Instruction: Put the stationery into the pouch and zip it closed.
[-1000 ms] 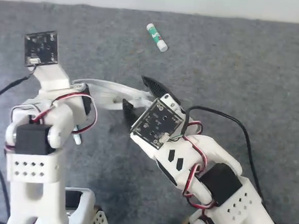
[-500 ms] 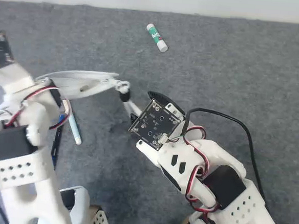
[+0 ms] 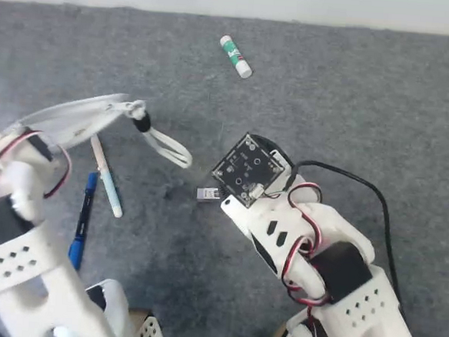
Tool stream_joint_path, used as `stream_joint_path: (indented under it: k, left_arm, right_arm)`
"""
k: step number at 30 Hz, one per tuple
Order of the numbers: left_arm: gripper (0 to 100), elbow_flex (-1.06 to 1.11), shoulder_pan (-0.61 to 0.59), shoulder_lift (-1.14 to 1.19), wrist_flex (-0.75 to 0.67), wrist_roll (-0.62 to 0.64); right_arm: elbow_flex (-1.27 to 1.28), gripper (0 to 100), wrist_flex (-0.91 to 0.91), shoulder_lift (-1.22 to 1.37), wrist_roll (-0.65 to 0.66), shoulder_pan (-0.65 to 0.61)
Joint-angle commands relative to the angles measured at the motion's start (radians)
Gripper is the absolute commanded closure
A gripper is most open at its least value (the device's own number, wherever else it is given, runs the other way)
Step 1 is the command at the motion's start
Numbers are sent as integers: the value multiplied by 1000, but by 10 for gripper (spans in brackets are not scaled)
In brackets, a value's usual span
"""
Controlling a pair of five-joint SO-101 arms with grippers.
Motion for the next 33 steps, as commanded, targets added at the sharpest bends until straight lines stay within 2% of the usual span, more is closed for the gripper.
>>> stream_joint_path:
  k: [1,7,16,21,26,33]
  left_arm:
    - [989,-73,-63,-5,-52,15]
    - [989,-74,-117,-5,-54,41]
    - [989,-67,-117,-5,-49,43]
    - [989,-67,-117,-5,-49,43]
    - [988,-64,-117,-3,-48,40]
    - [988,-42,-164,-5,-54,38]
  right_arm:
    - [-12,810,7,77,14,16]
    - [-11,807,-24,206,57,12]
    - [3,807,-104,361,86,7]
    - [2,807,-153,496,94,-56]
    - [-3,805,-189,590,158,-70]
    - [0,675,-231,654,176,-71]
